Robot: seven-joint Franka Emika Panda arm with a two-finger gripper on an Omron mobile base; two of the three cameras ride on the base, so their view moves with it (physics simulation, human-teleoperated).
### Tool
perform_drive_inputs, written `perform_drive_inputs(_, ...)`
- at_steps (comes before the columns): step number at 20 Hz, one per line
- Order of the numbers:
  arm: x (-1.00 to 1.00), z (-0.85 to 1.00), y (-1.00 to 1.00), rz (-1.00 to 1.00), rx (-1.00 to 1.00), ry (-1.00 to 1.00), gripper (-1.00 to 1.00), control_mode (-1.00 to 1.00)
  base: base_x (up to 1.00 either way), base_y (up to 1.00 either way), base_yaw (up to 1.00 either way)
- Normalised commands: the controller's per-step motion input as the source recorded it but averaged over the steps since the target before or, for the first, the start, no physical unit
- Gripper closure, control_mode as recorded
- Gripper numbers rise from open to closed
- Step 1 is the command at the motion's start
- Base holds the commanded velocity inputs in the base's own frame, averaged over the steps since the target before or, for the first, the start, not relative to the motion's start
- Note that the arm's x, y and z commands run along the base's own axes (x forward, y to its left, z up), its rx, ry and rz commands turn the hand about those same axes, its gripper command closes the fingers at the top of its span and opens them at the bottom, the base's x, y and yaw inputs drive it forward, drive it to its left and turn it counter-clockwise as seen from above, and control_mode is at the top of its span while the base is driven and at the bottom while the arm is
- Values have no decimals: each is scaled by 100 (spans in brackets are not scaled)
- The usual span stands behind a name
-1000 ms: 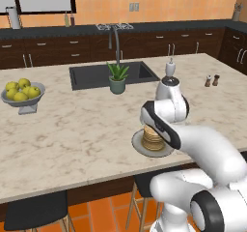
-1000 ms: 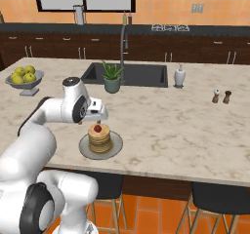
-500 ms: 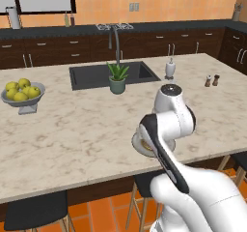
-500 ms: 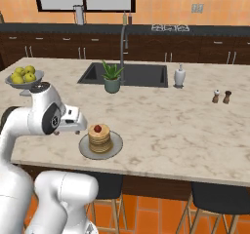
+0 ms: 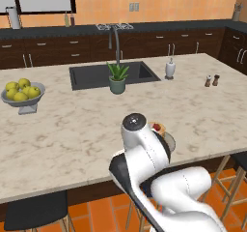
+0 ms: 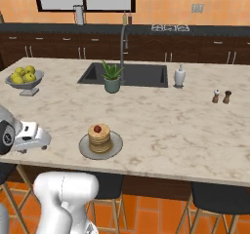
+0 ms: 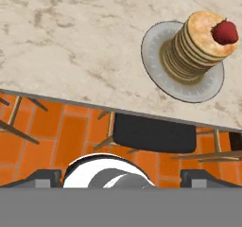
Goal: Take the strawberry from the fridge and place it on top of the pancake, located on the dining counter.
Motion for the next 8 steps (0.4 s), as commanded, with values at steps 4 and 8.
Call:
perform_drive_inputs(4, 29, -10, 48, -1, -10, 41, -100, -100, 0, 0, 0)
perform_drive_inputs(8, 38, -9, 7, 0, -4, 29, -100, -100, 0, 0, 0)
